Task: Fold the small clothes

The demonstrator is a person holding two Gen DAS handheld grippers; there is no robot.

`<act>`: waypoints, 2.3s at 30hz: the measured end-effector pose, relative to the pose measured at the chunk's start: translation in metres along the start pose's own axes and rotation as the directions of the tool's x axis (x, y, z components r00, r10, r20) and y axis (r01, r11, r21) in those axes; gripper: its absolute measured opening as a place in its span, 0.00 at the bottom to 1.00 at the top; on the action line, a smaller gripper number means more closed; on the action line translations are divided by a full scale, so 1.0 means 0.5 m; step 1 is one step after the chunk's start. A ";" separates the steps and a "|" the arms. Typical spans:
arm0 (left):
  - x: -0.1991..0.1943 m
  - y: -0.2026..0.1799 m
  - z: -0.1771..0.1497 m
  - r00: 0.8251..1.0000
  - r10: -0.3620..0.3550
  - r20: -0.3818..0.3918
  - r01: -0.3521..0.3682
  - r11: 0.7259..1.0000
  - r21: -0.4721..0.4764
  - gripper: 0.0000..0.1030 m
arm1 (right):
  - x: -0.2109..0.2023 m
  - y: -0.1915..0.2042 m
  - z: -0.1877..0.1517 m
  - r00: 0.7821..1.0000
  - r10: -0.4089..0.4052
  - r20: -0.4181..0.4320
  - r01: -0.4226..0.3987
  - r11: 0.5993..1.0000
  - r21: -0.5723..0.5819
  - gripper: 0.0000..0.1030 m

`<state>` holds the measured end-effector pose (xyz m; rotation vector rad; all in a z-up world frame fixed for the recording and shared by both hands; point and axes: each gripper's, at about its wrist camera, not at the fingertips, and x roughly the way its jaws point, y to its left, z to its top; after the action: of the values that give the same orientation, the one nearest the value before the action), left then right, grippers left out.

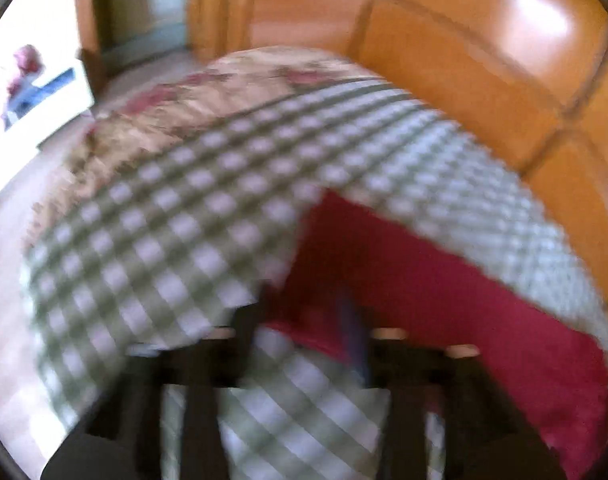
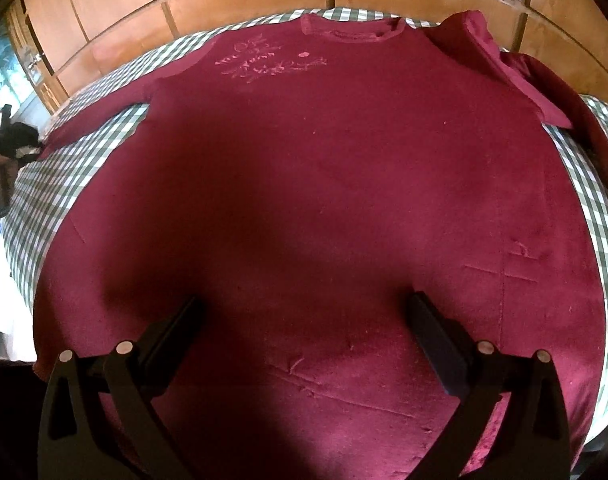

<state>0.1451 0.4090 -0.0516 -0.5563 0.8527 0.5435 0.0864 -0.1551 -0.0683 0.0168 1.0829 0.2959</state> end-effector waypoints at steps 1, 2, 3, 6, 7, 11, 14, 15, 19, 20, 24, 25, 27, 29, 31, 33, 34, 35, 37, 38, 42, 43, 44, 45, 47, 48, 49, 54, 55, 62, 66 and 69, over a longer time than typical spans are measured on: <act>-0.021 -0.009 -0.016 0.998 -0.058 0.012 0.058 0.998 0.009 0.54 | -0.001 0.000 -0.001 1.000 -0.002 0.006 0.002 1.000 0.002 0.98; -0.044 -0.031 -0.045 0.987 -0.160 -0.018 0.161 0.986 0.051 0.54 | -0.002 -0.001 -0.003 1.000 -0.004 0.010 0.004 1.000 0.004 0.98; -0.057 -0.050 -0.069 0.971 -0.230 -0.058 0.235 0.969 0.079 0.54 | -0.001 0.001 -0.002 1.000 -0.005 0.013 0.005 1.000 0.006 0.98; -0.112 -0.106 -0.180 0.877 -0.438 -0.199 0.469 0.870 0.154 0.54 | -0.002 0.005 -0.003 1.000 -0.007 0.025 0.007 1.000 0.010 0.98; -0.132 -0.128 -0.229 0.829 -0.493 -0.265 0.545 0.820 0.177 0.54 | -0.003 0.006 -0.003 1.000 -0.006 0.029 0.005 1.000 0.011 0.98; -0.181 -0.179 -0.395 0.667 -0.573 -0.477 0.711 0.681 0.175 0.54 | -0.006 0.005 -0.007 0.999 0.000 0.045 0.000 1.000 0.010 0.98; -0.200 -0.198 -0.504 0.603 -0.541 -0.586 0.747 0.640 0.179 0.50 | -0.009 0.004 -0.010 0.998 0.007 0.060 -0.008 1.000 0.009 0.98; -0.205 -0.204 -0.534 0.597 -0.520 -0.612 0.749 0.635 0.190 0.34 | -0.009 0.005 -0.011 0.998 0.008 0.065 -0.008 1.000 0.009 0.98; -0.225 -0.202 -0.577 0.656 -0.477 -0.584 0.707 0.659 0.257 0.07 | -0.012 0.004 -0.014 0.997 0.016 0.076 -0.017 1.000 0.010 0.98; -0.242 -0.190 -0.572 0.668 -0.490 -0.560 0.703 0.662 0.259 0.07 | -0.016 0.002 -0.014 0.997 0.020 0.074 -0.021 1.000 0.011 0.98; -0.231 -0.147 -0.574 0.739 -0.403 -0.540 0.612 0.736 0.289 0.06 | -0.025 -0.003 -0.023 0.996 0.044 0.077 -0.044 0.999 0.004 0.98; -0.218 -0.135 -0.580 0.752 -0.372 -0.544 0.586 0.755 0.294 0.06 | -0.023 -0.001 -0.024 0.996 0.039 0.079 -0.039 0.999 -0.003 0.98; -0.225 -0.136 -0.564 0.764 -0.371 -0.528 0.576 0.761 0.300 0.06 | -0.020 0.006 -0.024 0.997 0.018 0.078 -0.016 1.000 -0.019 0.98; -0.254 -0.157 -0.549 0.825 -0.332 -0.459 0.527 0.745 0.408 0.06 | -0.020 0.006 -0.023 0.997 0.019 0.077 -0.018 1.000 -0.021 0.98; -0.282 -0.181 -0.532 0.845 -0.344 -0.409 0.516 0.724 0.458 0.06 | -0.021 0.003 -0.023 0.997 0.029 0.077 -0.027 0.999 -0.018 0.98; -0.304 -0.209 -0.507 0.852 -0.383 -0.357 0.519 0.707 0.480 0.24 | -0.024 0.002 -0.022 0.997 0.034 0.076 -0.033 0.999 -0.015 0.98; -0.313 -0.234 -0.498 0.849 -0.407 -0.336 0.527 0.694 0.490 0.44 | -0.030 -0.001 -0.020 0.996 0.046 0.072 -0.045 0.999 -0.010 0.98; -0.316 -0.256 -0.494 0.849 -0.421 -0.320 0.528 0.689 0.497 0.51 | -0.037 -0.006 -0.018 0.995 0.060 0.074 -0.060 0.998 -0.002 0.97; -0.319 -0.309 -0.497 0.844 -0.449 -0.293 0.534 0.660 0.527 0.54 | -0.071 -0.040 -0.010 0.990 0.074 0.117 -0.081 0.995 0.055 0.96; -0.315 -0.348 -0.508 0.842 -0.454 -0.291 0.535 0.639 0.552 0.54 | -0.088 -0.061 -0.008 0.988 0.056 0.144 -0.069 0.994 0.085 0.96; -0.284 -0.428 -0.545 0.845 -0.449 -0.291 0.524 0.588 0.616 0.54 | -0.154 -0.210 -0.006 0.967 -0.090 0.239 0.019 0.959 0.284 0.90; -0.273 -0.443 -0.553 0.850 -0.434 -0.299 0.518 0.584 0.625 0.54 | -0.165 -0.252 -0.009 0.958 -0.149 0.244 0.061 0.939 0.337 0.85; -0.258 -0.457 -0.565 0.854 -0.415 -0.313 0.513 0.580 0.632 0.54 | -0.172 -0.296 -0.012 0.946 -0.226 0.232 0.124 0.914 0.387 0.80; -0.245 -0.462 -0.577 0.855 -0.400 -0.329 0.514 0.576 0.636 0.54 | -0.175 -0.345 -0.012 0.928 -0.311 0.206 0.203 0.884 0.421 0.80; -0.212 -0.475 -0.593 0.860 -0.362 -0.360 0.510 0.580 0.635 0.54 | -0.168 -0.404 -0.008 0.897 -0.407 0.171 0.305 0.851 0.428 0.77; -0.199 -0.483 -0.599 0.863 -0.349 -0.364 0.504 0.585 0.635 0.54 | -0.160 -0.424 -0.003 0.883 -0.445 0.152 0.348 0.836 0.424 0.76; -0.191 -0.479 -0.601 0.867 -0.347 -0.357 0.498 0.589 0.636 0.54 | -0.145 -0.453 0.006 0.864 -0.488 0.122 0.402 0.816 0.415 0.73; -0.178 -0.476 -0.610 0.863 -0.369 -0.346 0.505 0.587 0.633 0.56 | -0.077 -0.563 0.026 0.837 -0.546 0.027 0.482 0.761 0.433 0.52; -0.175 -0.476 -0.612 0.861 -0.372 -0.346 0.507 0.587 0.632 0.56 | -0.072 -0.577 0.029 0.837 -0.547 0.023 0.481 0.754 0.447 0.36; -0.172 -0.487 -0.622 0.861 -0.375 -0.343 0.507 0.587 0.632 0.66 | -0.211 -0.630 0.050 0.812 -0.574 0.106 0.443 0.724 0.528 0.05; -0.171 -0.490 -0.623 0.864 -0.373 -0.338 0.502 0.591 0.631 0.69 | -0.324 -0.656 0.073 0.745 -0.646 0.165 0.476 0.689 0.547 0.05; -0.169 -0.490 -0.622 0.864 -0.374 -0.338 0.503 0.600 0.622 0.69 | -0.350 -0.719 0.106 0.687 -0.714 0.134 0.545 0.629 0.554 0.05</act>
<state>0.0885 0.0105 -0.0926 -0.0890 0.9666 -0.3155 0.1392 -0.5366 0.0518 0.1135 0.7174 -0.6294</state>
